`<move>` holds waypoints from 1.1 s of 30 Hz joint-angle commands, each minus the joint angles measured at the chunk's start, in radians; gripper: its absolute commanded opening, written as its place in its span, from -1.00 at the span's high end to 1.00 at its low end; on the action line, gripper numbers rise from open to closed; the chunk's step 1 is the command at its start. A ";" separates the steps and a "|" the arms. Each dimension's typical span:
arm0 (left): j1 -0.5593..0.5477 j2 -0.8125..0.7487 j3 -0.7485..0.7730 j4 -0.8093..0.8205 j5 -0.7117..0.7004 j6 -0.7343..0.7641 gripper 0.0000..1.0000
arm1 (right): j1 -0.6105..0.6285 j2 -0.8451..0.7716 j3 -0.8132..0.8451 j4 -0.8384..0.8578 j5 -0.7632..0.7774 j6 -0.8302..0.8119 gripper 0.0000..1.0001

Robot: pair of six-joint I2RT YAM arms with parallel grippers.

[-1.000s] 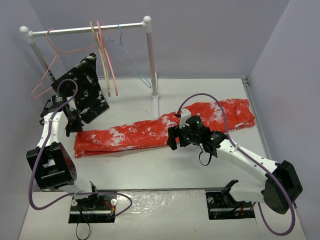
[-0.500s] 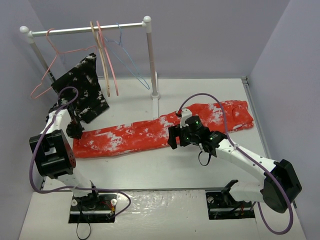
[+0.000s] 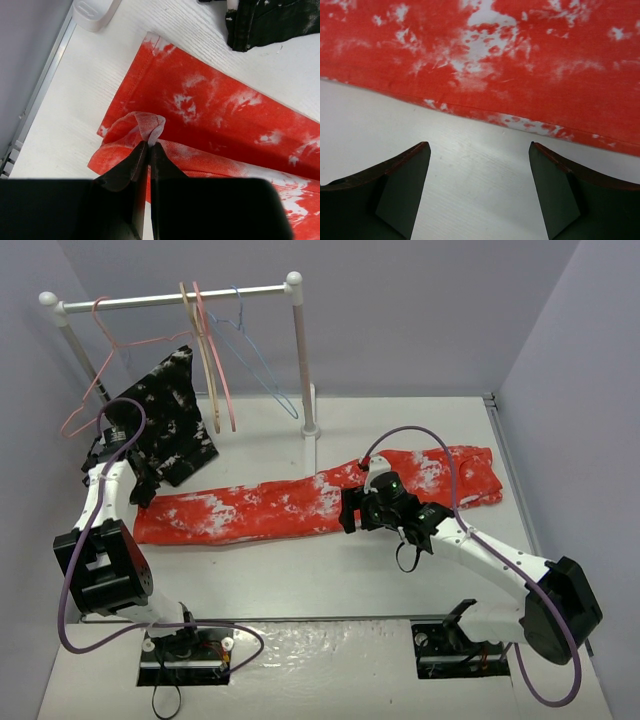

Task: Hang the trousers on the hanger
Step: Fold the trousers

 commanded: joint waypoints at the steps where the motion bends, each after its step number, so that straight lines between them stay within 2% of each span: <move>1: 0.011 0.028 0.087 0.073 -0.032 0.001 1.00 | -0.078 0.055 0.053 0.074 0.122 0.061 -0.50; 4: 0.011 0.045 0.105 0.074 -0.031 0.003 1.00 | -0.148 0.122 0.084 0.096 0.163 0.093 -0.44; 10: 0.012 0.055 0.113 0.070 -0.043 0.024 1.00 | -0.188 0.288 0.260 0.095 0.250 0.092 -0.39; 14: 0.013 0.065 0.129 0.054 -0.059 0.039 1.00 | -0.215 0.392 0.342 0.098 0.283 0.148 -0.40; 22: 0.013 0.083 0.139 0.047 -0.056 0.010 1.00 | -0.219 0.585 0.562 0.094 0.344 0.158 -0.41; 26: 0.014 0.088 0.131 0.053 -0.059 0.001 1.00 | -0.219 0.673 0.628 0.060 0.424 0.194 -0.42; 33: 0.014 0.093 0.123 0.054 -0.060 0.003 1.00 | -0.223 0.798 0.729 -0.008 0.469 0.248 -0.42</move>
